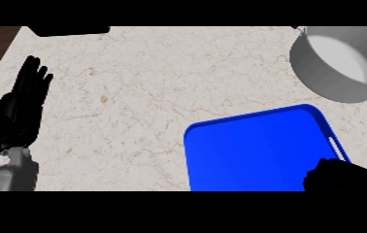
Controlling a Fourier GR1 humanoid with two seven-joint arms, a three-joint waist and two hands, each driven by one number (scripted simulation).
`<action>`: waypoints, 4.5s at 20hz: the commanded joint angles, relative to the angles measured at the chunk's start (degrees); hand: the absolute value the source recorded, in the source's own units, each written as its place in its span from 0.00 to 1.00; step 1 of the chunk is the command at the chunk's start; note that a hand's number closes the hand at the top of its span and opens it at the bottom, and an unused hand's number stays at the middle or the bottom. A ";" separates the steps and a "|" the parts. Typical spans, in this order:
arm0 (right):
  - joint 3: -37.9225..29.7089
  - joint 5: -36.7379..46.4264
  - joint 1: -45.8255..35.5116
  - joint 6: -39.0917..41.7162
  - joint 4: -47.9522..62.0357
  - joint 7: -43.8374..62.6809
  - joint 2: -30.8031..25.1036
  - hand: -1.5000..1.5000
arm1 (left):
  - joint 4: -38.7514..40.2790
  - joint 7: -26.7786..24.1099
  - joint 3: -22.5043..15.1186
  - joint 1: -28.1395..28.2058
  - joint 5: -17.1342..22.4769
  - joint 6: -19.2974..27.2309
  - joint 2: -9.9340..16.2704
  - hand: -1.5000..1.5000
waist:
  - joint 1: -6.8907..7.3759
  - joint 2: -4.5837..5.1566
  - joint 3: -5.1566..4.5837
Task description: Pick the tomato from the tray and place it in the pot
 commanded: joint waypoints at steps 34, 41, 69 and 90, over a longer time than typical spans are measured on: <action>-35.41 -38.71 -27.94 3.81 34.83 11.30 -2.53 1.00 | 2.41 0.28 -3.61 -6.00 -3.31 -0.02 -4.27 0.50 | 6.18 1.36 0.18; -31.77 -22.08 -33.73 -16.80 46.58 5.39 -1.65 1.00 | 1.04 -0.43 -5.22 -4.31 -3.29 -0.69 -5.53 0.50 | 7.86 1.81 0.27; -40.49 -31.19 -57.81 16.83 89.66 -1.51 -1.84 0.00 | 2.67 0.23 -2.93 -7.97 -2.12 -2.65 -3.64 0.50 | 7.90 2.36 0.50; -43.01 -35.41 -50.96 27.73 86.72 0.91 -12.50 0.00 | 2.47 -1.08 -3.26 -6.60 -2.14 -2.51 -4.89 0.50 | 7.91 2.92 1.04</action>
